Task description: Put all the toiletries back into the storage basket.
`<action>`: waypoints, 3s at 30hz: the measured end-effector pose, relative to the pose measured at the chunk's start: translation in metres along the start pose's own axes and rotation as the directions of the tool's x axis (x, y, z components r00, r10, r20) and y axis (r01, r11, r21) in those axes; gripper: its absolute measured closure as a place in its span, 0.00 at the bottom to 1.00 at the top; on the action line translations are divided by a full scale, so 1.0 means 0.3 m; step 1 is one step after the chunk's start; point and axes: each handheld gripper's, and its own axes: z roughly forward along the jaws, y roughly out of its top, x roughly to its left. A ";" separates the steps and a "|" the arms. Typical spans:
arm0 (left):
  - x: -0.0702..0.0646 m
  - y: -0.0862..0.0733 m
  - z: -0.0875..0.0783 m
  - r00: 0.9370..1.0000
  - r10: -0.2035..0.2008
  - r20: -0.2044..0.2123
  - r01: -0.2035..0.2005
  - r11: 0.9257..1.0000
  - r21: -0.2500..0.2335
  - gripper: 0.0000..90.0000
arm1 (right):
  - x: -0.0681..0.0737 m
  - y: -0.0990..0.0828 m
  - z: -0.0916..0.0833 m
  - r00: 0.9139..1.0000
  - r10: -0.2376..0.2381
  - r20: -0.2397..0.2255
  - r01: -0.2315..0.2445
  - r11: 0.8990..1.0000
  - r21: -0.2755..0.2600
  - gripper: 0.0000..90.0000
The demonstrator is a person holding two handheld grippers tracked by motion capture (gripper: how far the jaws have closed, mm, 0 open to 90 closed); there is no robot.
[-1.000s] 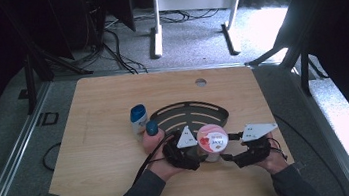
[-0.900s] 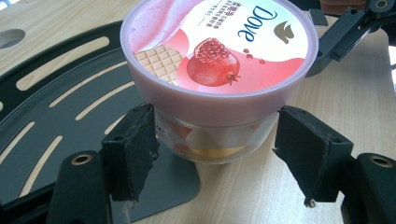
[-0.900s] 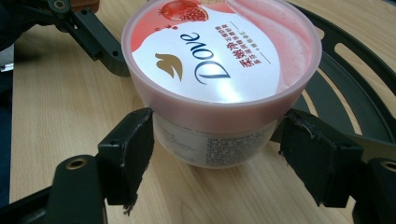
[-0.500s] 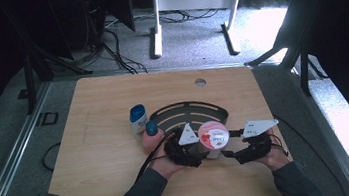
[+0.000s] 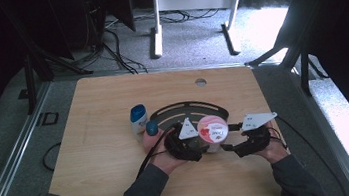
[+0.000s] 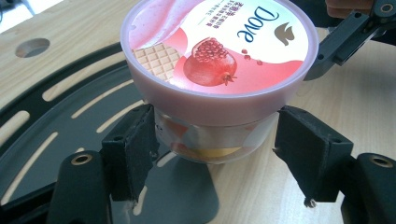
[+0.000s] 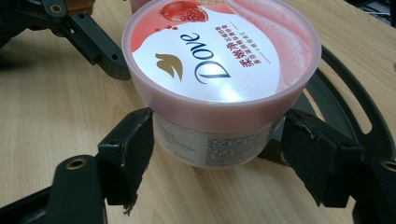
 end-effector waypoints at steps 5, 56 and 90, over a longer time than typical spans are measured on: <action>0.014 0.013 0.009 1.000 -0.009 -0.017 0.009 1.000 -0.001 0.33 | -0.026 0.008 0.007 1.000 0.003 0.001 -0.003 1.000 -0.006 0.29; 0.090 0.043 0.129 0.991 -0.051 -0.122 0.050 0.999 -0.009 0.34 | -0.191 0.014 0.074 1.000 0.012 0.016 -0.013 0.999 0.031 0.28; 0.143 0.047 0.211 0.981 -0.104 -0.166 0.104 0.994 -0.008 0.34 | -0.269 0.012 0.127 0.997 0.051 0.050 -0.054 0.997 0.058 0.29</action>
